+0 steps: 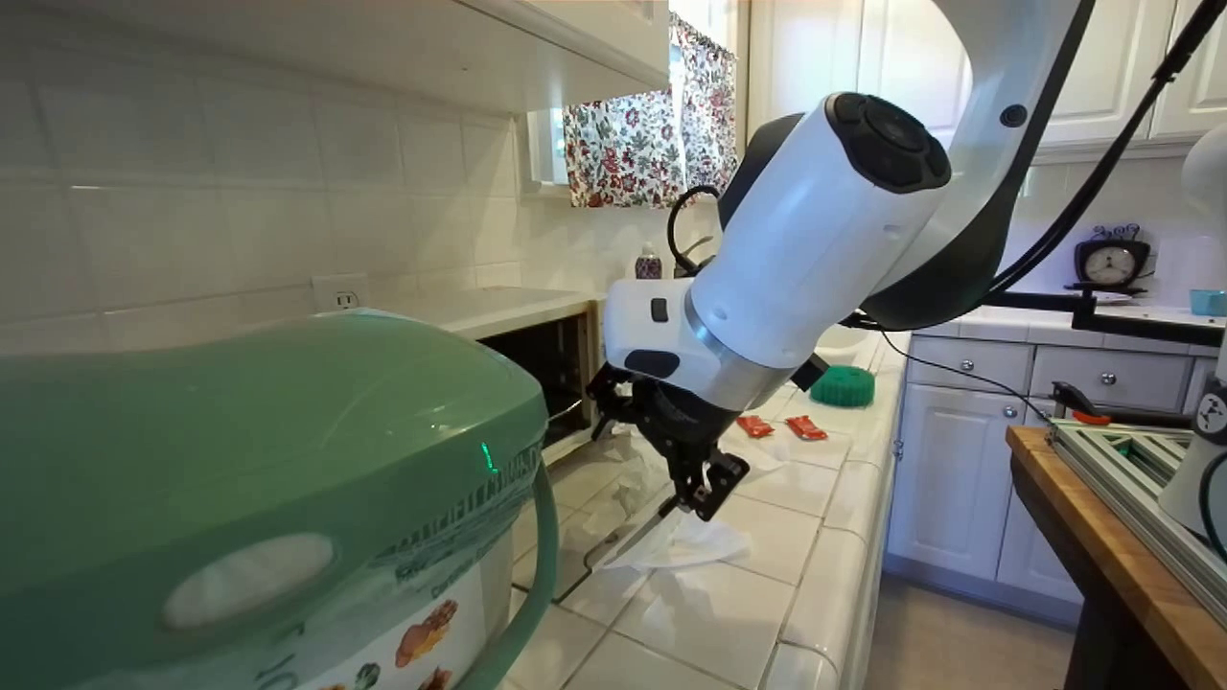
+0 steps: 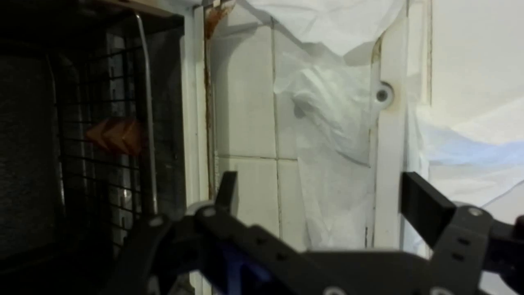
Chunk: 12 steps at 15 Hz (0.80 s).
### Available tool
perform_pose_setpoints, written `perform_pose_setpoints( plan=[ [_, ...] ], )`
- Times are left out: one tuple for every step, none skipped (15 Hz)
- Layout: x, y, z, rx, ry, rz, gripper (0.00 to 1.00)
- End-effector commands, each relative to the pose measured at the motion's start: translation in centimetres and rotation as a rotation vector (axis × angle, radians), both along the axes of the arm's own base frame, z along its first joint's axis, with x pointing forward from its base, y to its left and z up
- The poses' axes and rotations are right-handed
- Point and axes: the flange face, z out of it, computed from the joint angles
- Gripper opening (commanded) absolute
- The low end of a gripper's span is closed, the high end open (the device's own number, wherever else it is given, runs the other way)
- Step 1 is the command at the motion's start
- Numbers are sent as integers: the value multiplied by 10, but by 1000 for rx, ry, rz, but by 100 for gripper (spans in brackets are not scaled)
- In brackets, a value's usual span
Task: Close the oven door
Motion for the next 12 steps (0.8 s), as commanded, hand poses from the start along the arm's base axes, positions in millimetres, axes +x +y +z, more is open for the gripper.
perform_pose_setpoints(
  plan=[
    [5, 4, 0, -10, -42, 6, 100],
    [5, 5, 2, -12, -47, 10, 100],
    [4, 6, 4, -12, -51, 15, 100],
    [4, 7, 7, -13, -54, 18, 100],
    [4, 9, 11, -10, -61, 22, 100],
    [3, 11, 16, -13, -65, 23, 100],
    [3, 12, 20, -12, -70, 25, 100],
    [3, 14, 24, -14, -76, 30, 100],
    [3, 14, 28, -17, -84, 31, 100],
    [3, 14, 32, -20, -93, 31, 100],
    [3, 14, 35, -25, -100, 30, 100],
    [4, 12, 38, -30, -106, 29, 100]
  ],
)
